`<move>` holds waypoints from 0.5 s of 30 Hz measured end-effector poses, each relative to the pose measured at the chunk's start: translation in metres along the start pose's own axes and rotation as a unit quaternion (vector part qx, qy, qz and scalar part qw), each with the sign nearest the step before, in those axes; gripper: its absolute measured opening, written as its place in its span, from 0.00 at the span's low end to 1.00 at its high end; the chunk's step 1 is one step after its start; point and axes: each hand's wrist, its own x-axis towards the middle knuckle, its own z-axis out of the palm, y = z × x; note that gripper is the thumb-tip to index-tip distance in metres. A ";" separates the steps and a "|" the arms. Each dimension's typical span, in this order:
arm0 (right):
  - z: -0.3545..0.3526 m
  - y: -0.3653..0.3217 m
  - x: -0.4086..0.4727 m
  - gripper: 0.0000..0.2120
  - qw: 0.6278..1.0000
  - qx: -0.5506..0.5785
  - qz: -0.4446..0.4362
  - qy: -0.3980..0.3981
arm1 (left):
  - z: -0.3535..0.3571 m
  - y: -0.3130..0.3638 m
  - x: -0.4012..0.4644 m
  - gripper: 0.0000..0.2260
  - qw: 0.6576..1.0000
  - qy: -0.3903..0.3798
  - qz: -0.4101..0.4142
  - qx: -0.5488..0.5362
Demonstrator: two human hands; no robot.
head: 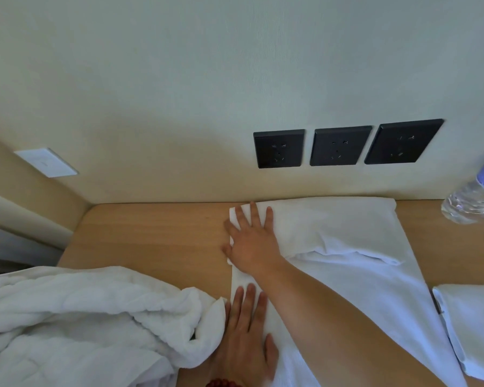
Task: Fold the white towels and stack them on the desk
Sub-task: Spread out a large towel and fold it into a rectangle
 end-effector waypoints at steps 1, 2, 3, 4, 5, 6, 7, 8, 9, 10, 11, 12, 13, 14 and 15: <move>0.002 -0.002 0.001 0.34 1.000 -0.010 -0.003 -0.005 | -0.001 0.000 0.000 0.31 1.000 0.000 0.005 0.002; 0.003 -0.003 0.003 0.35 1.000 -0.014 -0.007 -0.009 | -0.003 0.000 0.001 0.30 1.000 -0.002 0.008 0.003; 0.002 -0.003 0.004 0.35 1.000 -0.013 -0.018 -0.015 | -0.004 0.000 0.002 0.31 1.000 -0.005 0.009 0.005; 0.000 -0.001 0.004 0.35 0.999 -0.010 -0.040 -0.021 | -0.005 0.001 0.001 0.31 1.000 -0.009 0.007 0.005; -0.003 0.000 0.002 0.34 0.997 -0.003 -0.071 -0.027 | -0.007 0.001 0.001 0.32 1.000 -0.015 0.005 0.006; -0.008 0.002 -0.001 0.33 0.994 0.005 -0.103 -0.032 | -0.008 0.000 0.000 0.32 1.000 -0.023 0.003 0.006; -0.012 0.005 -0.006 0.32 0.992 0.016 -0.125 -0.032 | -0.009 0.000 0.000 0.33 0.999 -0.033 0.003 0.007; -0.016 0.008 -0.013 0.31 0.991 0.031 -0.129 -0.023 | -0.010 -0.002 -0.001 0.34 0.999 -0.043 0.002 0.009; -0.018 0.013 -0.022 0.31 0.992 0.046 -0.116 -0.001 | -0.011 -0.004 0.000 0.34 0.999 -0.051 0.003 0.012; -0.019 0.021 -0.032 0.30 0.994 0.057 -0.092 0.029 | -0.011 -0.005 0.000 0.34 0.998 -0.054 0.004 0.016; -0.018 0.032 -0.044 0.30 0.994 0.058 -0.065 0.059 | -0.010 -0.006 0.000 0.34 0.998 -0.054 0.006 0.021; -0.016 0.046 -0.057 0.30 0.995 0.048 -0.036 0.082 | -0.009 -0.006 0.000 0.34 0.998 -0.052 0.008 0.025; -0.013 0.063 -0.070 0.30 0.995 0.034 -0.006 0.097 | -0.008 -0.006 0.000 0.33 0.998 -0.048 0.010 0.026; -0.009 0.081 -0.083 0.30 0.994 0.022 0.022 0.105 | -0.007 -0.006 0.000 0.33 0.999 -0.041 0.011 0.023; -0.006 0.099 -0.098 0.30 0.993 0.013 0.047 0.110 | -0.007 -0.006 -0.001 0.33 0.999 -0.031 0.012 0.018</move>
